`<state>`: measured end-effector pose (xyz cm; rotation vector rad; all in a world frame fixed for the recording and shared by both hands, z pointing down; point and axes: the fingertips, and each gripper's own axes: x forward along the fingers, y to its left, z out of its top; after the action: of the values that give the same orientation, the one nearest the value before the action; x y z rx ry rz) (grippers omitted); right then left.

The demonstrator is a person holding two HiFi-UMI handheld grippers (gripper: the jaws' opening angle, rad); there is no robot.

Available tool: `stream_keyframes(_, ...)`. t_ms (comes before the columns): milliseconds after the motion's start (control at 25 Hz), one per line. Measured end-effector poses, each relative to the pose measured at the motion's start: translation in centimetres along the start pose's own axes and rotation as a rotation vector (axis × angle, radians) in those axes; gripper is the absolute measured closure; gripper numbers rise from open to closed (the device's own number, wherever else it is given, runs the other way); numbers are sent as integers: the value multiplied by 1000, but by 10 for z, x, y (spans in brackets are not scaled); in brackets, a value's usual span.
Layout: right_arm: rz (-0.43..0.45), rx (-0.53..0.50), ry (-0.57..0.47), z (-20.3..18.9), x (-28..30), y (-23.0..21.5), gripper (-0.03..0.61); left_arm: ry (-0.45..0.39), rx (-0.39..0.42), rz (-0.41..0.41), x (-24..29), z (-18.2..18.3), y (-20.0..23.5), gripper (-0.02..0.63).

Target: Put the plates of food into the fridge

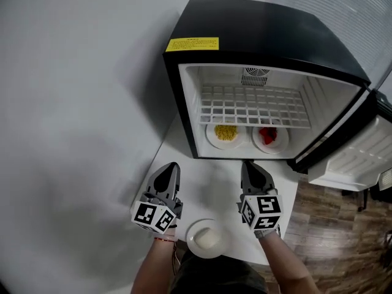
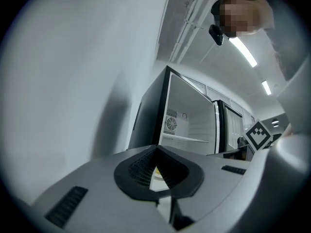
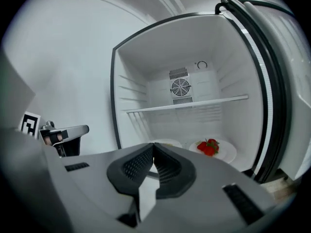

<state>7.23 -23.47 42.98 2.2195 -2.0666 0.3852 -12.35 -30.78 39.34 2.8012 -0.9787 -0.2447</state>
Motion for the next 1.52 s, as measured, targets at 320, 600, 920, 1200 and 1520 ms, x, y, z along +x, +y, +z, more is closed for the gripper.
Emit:
stream_keyframes(320,37,-34,5,-15,-60,15,571,3,-6,45,-59,2,-12,607)
stream_keyframes(600,28,-46,22,-35,-104,31,571,1,20,43,-104,7,-22,607)
stream_keyframes(920,-26,-22,27,-65,-170,62,571,-7,2,-36,-158,7,-49,607)
stream_keyframes(1200,-60,124,92,-124,-234,116,571,20,-45,-81,-216,-17,-71,607)
stream_keyframes(1520,-59,489,206,-201,-265,162,569,31,-75,-105,-262,-41,-89,607)
